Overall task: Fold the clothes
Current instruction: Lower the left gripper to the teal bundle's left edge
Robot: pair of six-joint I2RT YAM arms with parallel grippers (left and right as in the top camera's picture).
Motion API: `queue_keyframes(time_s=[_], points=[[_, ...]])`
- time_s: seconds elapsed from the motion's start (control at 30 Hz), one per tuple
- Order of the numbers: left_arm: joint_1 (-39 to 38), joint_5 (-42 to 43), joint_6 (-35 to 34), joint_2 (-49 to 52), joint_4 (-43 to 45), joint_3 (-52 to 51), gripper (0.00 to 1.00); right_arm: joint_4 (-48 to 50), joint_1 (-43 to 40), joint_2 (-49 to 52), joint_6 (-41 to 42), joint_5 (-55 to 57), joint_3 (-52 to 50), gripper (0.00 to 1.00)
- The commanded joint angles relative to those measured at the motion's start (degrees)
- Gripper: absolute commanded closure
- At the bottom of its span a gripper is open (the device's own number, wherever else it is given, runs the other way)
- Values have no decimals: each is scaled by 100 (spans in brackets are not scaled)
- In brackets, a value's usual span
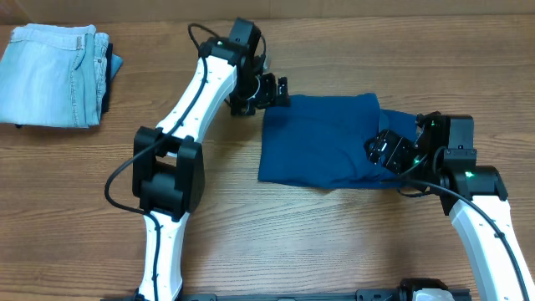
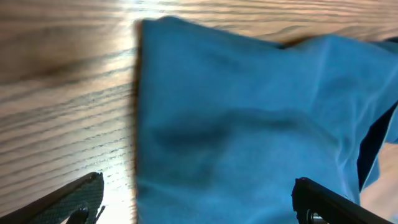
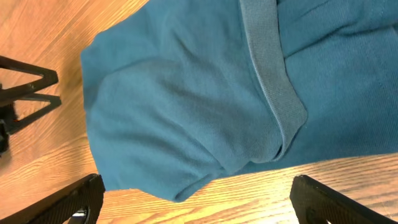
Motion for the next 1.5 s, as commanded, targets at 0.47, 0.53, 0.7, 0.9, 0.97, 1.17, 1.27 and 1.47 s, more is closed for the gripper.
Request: queue_keyframes(time_s=[0.47, 0.53, 0.7, 0.9, 0.97, 1.17, 1.27, 1.47], points=[[262, 1746, -271, 17, 1488, -1912, 2, 33, -22, -13, -140, -46, 98, 0], [225, 1775, -269, 17, 1506, -1956, 3, 42, -22, -13, -140, -44, 98, 0], [70, 1871, -267, 15, 1552, -1976, 13, 96, -22, -13, -140, -44, 98, 0], [85, 1849, -262, 11, 1572, -1974, 22, 96, -22, -13, -140, -44, 98, 0], [138, 1851, -260, -7, 1567, -1974, 30, 101, -22, -13, -142, -42, 98, 0], [389, 1725, -205, -201, 1550, -1974, 64, 98, -22, -13, -166, 46, 98, 0], [527, 1460, -125, -407, 1523, -1974, 71, 103, -22, -13, -177, 46, 98, 0], [697, 1209, 70, -927, 1502, -1974, 76, 116, -22, -13, -251, 46, 98, 0]])
